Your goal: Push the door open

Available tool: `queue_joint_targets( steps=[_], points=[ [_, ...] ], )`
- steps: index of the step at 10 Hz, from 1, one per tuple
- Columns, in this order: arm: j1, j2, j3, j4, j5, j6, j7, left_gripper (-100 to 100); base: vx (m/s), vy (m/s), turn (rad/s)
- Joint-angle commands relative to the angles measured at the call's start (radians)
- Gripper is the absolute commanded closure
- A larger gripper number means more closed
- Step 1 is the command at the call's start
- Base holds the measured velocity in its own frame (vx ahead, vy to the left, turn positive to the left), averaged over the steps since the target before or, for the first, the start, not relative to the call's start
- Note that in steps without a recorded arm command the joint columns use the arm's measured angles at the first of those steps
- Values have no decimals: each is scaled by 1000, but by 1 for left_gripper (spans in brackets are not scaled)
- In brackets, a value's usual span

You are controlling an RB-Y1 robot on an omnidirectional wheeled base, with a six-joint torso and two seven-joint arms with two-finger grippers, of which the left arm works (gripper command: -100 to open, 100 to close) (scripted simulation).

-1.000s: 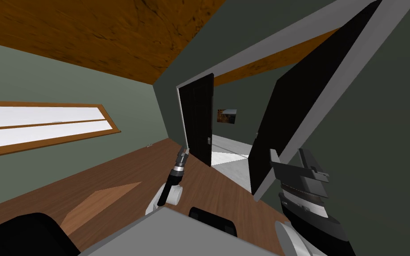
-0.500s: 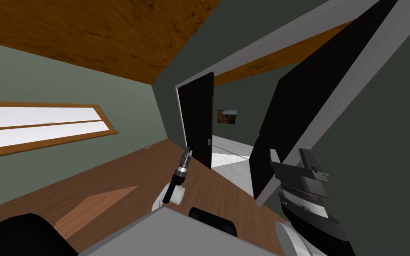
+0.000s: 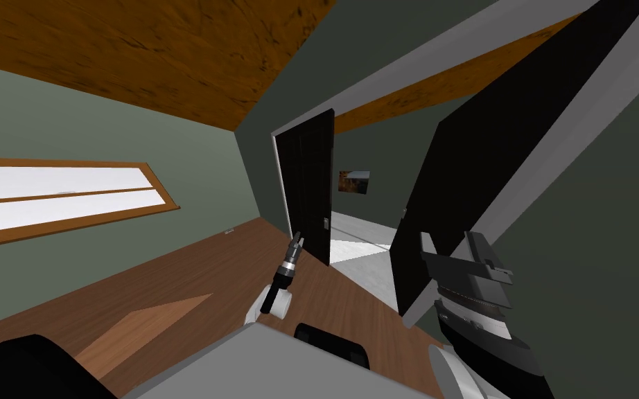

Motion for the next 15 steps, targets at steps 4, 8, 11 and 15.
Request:
queue_joint_targets(
  steps=[4, 8, 11, 15],
  points=[
    [-58, 8, -31, 142, -9, -24, 22, -100, 107, 32, -8],
    [-99, 11, -50, 251, -14, -40, 35, -100, 75, 21, -7],
    [-140, 12, -68, 349, -20, -55, 48, -100, 87, 35, -11],
    [-179, 13, -86, 442, -25, -70, 60, -100, 79, 19, -5]
  ],
)
